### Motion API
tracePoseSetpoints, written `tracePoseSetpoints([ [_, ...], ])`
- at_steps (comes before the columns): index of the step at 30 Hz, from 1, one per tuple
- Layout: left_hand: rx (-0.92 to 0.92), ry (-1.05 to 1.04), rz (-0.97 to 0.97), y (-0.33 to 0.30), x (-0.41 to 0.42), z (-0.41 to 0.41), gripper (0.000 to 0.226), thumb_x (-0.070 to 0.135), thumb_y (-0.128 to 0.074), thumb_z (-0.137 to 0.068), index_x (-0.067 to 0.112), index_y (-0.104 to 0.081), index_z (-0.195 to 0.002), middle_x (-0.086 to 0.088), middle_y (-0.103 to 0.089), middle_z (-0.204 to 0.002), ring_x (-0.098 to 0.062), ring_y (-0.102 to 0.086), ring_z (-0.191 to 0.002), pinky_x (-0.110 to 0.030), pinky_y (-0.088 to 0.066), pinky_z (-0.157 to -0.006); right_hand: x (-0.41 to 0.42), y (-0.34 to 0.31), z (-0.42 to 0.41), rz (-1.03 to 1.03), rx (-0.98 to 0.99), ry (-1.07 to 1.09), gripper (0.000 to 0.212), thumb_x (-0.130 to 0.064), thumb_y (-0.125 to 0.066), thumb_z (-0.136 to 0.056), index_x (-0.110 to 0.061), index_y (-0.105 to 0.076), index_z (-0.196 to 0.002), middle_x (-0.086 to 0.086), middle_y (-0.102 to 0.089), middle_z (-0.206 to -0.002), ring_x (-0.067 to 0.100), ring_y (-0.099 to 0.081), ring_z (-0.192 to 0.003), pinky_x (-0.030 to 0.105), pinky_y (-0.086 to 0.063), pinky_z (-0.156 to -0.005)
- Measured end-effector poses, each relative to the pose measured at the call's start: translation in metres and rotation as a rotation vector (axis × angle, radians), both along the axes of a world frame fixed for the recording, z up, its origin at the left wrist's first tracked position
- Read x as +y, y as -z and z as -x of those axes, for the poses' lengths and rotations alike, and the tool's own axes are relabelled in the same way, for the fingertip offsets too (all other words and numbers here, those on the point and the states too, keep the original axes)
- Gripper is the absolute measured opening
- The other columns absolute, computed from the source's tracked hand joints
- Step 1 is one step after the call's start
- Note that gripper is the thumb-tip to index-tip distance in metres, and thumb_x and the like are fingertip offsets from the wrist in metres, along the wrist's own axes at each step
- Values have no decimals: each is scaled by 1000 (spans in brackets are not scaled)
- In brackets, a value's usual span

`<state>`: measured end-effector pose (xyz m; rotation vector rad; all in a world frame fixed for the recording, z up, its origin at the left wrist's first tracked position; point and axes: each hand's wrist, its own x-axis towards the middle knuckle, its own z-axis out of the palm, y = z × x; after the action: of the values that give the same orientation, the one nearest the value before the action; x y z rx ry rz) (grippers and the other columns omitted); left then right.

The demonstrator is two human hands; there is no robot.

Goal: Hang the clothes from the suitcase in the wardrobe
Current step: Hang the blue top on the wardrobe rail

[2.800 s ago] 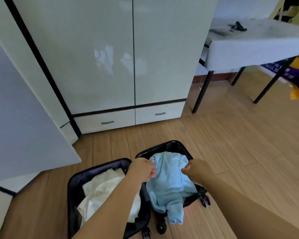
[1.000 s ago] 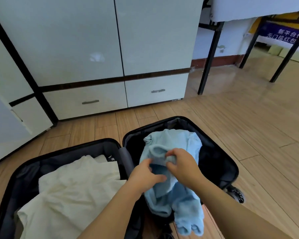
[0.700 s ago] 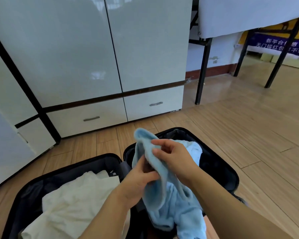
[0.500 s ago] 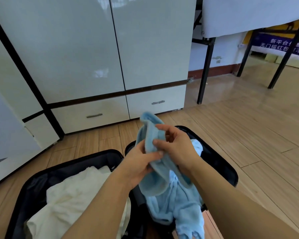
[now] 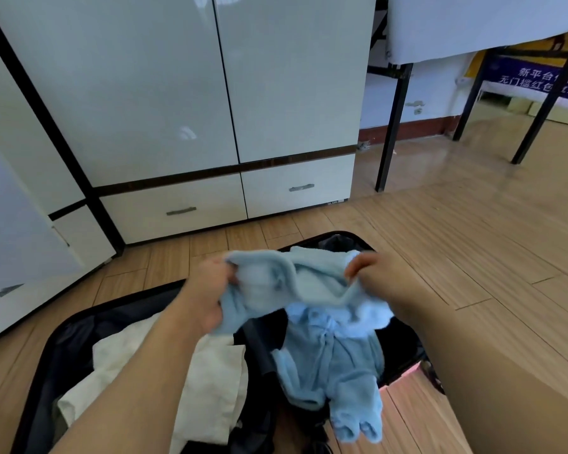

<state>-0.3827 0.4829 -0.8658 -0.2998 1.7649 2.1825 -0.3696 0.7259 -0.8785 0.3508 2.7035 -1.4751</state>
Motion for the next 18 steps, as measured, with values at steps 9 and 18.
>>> tracePoseSetpoints([
  [9,37,1087,1201,36,49,-35,23,11,-45,-87,5,-63,-100,-16,-60,-99,-19,-46,-85,-27,-36,-71,-21,68,-6,-532,135,-112,45,-46,-74,-72,-24,-52,-103,-7,-42,-108,15,-46,-102,27,-40,-76],
  [18,-32,1172,1249,40,41,-34,37,23,-52,-88,10,-59,-122,-8,-60,-119,-20,-54,-104,-34,-44,-92,-51,86,-11,-646,82,-230,26,-32,-44,-98,-25,-53,-75,0,-56,-87,24,-57,-98,28,-29,-69],
])
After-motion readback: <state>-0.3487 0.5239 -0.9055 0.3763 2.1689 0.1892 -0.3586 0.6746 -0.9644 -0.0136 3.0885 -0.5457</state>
